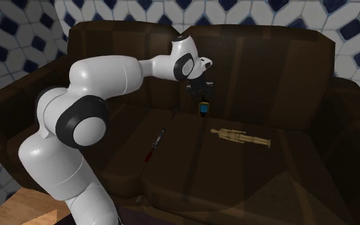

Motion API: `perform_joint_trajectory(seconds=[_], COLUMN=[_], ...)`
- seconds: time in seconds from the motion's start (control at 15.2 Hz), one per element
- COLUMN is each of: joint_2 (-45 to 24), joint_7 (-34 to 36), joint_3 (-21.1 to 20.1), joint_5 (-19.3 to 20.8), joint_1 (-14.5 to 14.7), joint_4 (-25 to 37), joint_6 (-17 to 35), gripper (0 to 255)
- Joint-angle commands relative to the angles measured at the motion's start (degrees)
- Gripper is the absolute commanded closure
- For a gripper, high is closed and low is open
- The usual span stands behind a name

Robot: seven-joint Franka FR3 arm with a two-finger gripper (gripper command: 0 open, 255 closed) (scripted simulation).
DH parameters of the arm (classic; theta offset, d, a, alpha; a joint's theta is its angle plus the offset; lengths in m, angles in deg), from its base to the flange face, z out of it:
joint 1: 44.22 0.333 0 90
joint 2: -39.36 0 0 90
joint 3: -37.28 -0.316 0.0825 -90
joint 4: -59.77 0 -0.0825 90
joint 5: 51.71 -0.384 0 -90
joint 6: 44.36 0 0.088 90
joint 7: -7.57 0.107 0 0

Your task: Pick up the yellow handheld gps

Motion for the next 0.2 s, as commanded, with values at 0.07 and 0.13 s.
perform_joint_trajectory(seconds=[0.07, 0.13], joint_2=[0.0, 0.0], joint_7=[-0.2, -0.2], joint_3=[-0.1, -0.1], joint_5=[-0.1, -0.1], joint_1=[0.1, 0.1], joint_4=[1.8, 1.8], joint_6=[-1.8, -1.8], gripper=[255, 255])
